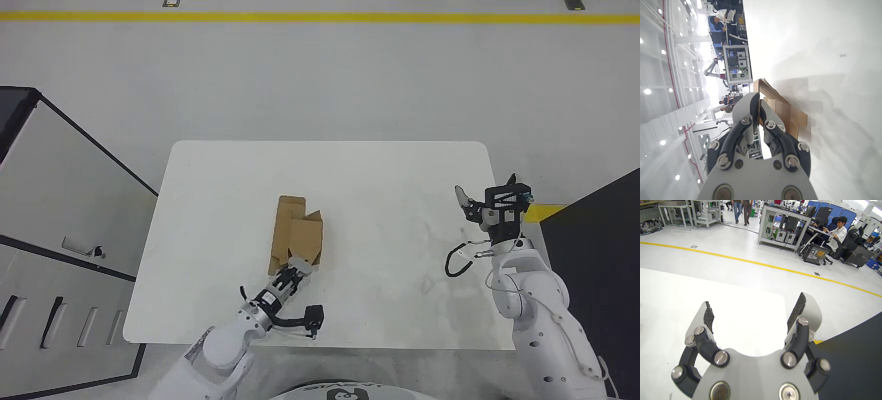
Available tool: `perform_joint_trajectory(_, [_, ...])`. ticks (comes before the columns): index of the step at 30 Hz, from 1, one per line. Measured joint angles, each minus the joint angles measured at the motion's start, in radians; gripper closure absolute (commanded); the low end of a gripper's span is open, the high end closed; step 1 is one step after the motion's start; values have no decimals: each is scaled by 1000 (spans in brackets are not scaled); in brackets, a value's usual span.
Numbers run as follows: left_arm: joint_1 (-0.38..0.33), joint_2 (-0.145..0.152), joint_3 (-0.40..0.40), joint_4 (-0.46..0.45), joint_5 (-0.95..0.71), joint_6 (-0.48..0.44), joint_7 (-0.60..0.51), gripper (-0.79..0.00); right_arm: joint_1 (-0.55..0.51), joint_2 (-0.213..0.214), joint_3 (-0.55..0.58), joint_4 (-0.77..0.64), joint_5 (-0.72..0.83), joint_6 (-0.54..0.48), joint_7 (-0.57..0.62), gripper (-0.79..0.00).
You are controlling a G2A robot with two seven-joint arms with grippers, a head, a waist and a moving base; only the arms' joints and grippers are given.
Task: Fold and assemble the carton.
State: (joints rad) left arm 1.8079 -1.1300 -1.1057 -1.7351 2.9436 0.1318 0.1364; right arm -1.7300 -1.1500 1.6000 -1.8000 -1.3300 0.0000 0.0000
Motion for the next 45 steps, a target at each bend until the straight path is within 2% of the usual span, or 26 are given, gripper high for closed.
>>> perform_joint_trajectory(9, [29, 33, -117, -132, -25, -76, 201, 0, 0, 0, 0, 0, 0, 0, 0, -785])
perform_joint_trajectory(16, [-1, 53, -206, -198, -117, -161, 377, 0, 0, 0, 0, 0, 0, 0, 0, -785])
perform_joint_trajectory(25, [-8, 54, -209, -200, -129, -164, 390, 0, 0, 0, 0, 0, 0, 0, 0, -785])
perform_joint_trajectory(27, [-24, 58, -216, -199, -114, -170, 420, 0, 1, 0, -2, 1, 6, -12, 10, -785])
perform_joint_trajectory(31, [-58, 72, -255, -181, -111, -169, 560, 0, 16, 6, 2, -12, 22, -135, 89, -785])
perform_joint_trajectory(35, [-91, 87, -296, -139, -138, -156, 734, 0, 37, 19, 33, -36, 98, -334, 196, -785])
perform_joint_trajectory(41, [-149, 100, -323, -74, -209, -142, 898, 0, 80, 38, 79, -41, 272, -603, 370, -785])
perform_joint_trajectory(44, [-162, 103, -325, -64, -231, -152, 937, 0, 97, 42, 82, -34, 370, -648, 469, -785])
perform_joint_trajectory(45, [-162, 103, -325, -64, -230, -152, 937, 0, 97, 42, 82, -34, 367, -647, 467, -785])
